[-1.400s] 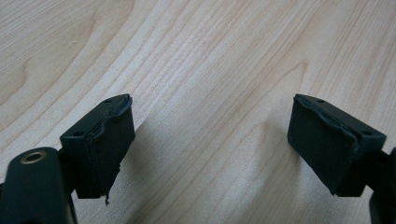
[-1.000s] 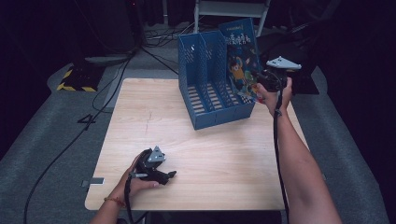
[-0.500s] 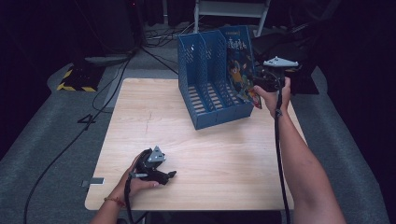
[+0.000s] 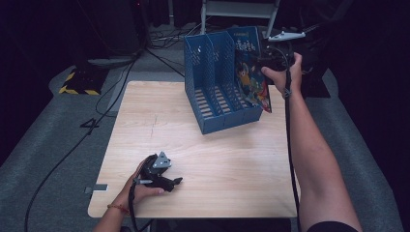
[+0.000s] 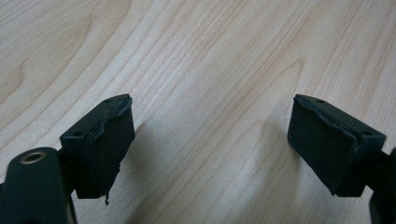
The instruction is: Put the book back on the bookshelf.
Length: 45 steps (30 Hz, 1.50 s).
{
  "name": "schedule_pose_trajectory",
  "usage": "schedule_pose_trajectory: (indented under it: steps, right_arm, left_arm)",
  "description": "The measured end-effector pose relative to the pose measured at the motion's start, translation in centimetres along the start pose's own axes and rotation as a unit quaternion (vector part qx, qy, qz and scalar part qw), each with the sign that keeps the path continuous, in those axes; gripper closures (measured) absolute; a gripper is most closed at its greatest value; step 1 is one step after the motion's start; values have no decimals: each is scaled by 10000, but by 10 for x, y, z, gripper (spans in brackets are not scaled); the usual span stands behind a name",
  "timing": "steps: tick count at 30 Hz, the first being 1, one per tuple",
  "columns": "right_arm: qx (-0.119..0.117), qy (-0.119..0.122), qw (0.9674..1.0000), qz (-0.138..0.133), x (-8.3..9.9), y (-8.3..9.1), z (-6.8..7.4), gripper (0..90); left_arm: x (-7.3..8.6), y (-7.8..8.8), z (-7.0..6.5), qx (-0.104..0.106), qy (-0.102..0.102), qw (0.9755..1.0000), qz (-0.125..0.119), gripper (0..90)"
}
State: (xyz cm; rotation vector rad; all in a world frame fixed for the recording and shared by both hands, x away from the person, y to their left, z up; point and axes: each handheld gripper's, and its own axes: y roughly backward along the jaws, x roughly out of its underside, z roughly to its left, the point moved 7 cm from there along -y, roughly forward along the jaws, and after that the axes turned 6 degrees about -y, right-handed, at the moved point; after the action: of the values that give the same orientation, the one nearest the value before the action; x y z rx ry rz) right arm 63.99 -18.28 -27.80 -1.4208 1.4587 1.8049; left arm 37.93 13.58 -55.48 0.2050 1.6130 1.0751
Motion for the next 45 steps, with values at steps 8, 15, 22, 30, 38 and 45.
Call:
schedule_pose_trajectory:
  steps: [8, 15, 22, 30, 38, 45]
  right_arm:
    - [200, 6, 9997, -118, -23, -9, 5, 465]
    - [265, 69, 9995, 159, -40, -20, 12, 785]
    - [264, 141, 9995, 99, -44, -20, 13, 829]
    - [-39, -4, 9984, -570, -62, 2, 7, 831]
    - [-195, -337, 9844, -1714, -77, 18, 0, 831]
    - [-252, -303, 9723, -2304, -47, 1, 6, 830]
  left_arm:
    - [0, 0, 0, 7, -5, 10000, -15, 155]
    - [0, 0, 0, 0, -20, 10000, -12, 155]
    - [0, 0, 0, 0, -19, 10000, -12, 155]
    - [0, 0, 0, 2, -16, 10000, -15, 156]
    - [0, 0, 0, 9, -13, 10000, -20, 157]
    - [1, 1, 0, 24, -53, 10000, -28, 160]
